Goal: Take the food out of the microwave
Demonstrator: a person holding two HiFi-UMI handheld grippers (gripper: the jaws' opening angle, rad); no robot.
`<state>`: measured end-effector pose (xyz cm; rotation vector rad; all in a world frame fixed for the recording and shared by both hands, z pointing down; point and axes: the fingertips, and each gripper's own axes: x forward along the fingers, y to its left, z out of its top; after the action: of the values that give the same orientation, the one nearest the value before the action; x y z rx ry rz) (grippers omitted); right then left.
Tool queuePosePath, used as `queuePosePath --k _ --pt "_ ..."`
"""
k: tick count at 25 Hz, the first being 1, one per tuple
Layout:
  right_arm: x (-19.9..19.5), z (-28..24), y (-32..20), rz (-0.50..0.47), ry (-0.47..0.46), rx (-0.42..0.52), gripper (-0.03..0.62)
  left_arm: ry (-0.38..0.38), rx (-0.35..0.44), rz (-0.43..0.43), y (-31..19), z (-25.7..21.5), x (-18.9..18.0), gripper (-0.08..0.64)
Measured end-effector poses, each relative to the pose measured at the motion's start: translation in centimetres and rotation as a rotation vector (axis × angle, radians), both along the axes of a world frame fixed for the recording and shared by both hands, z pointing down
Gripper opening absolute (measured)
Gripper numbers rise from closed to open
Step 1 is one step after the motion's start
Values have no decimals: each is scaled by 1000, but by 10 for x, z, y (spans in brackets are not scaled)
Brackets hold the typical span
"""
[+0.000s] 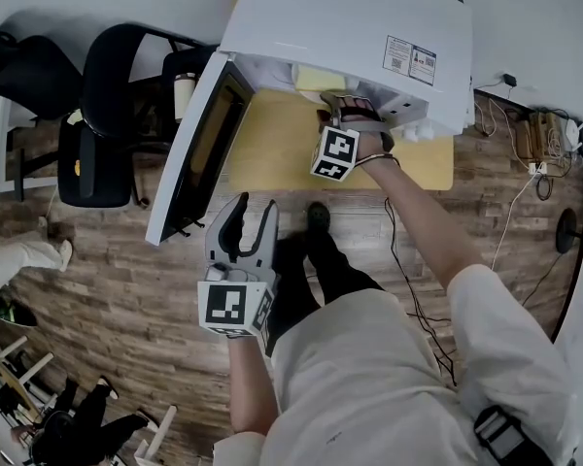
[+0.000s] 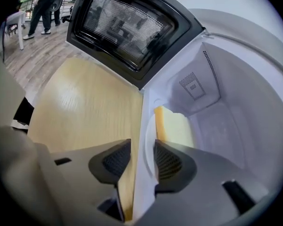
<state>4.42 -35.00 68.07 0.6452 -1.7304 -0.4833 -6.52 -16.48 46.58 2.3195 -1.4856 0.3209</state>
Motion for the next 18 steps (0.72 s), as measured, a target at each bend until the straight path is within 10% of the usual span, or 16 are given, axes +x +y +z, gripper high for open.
queuePosePath --k 18 --pt "3 -7 -10 -2 25 87 60 -5 -9 -2 3 1 1 158"
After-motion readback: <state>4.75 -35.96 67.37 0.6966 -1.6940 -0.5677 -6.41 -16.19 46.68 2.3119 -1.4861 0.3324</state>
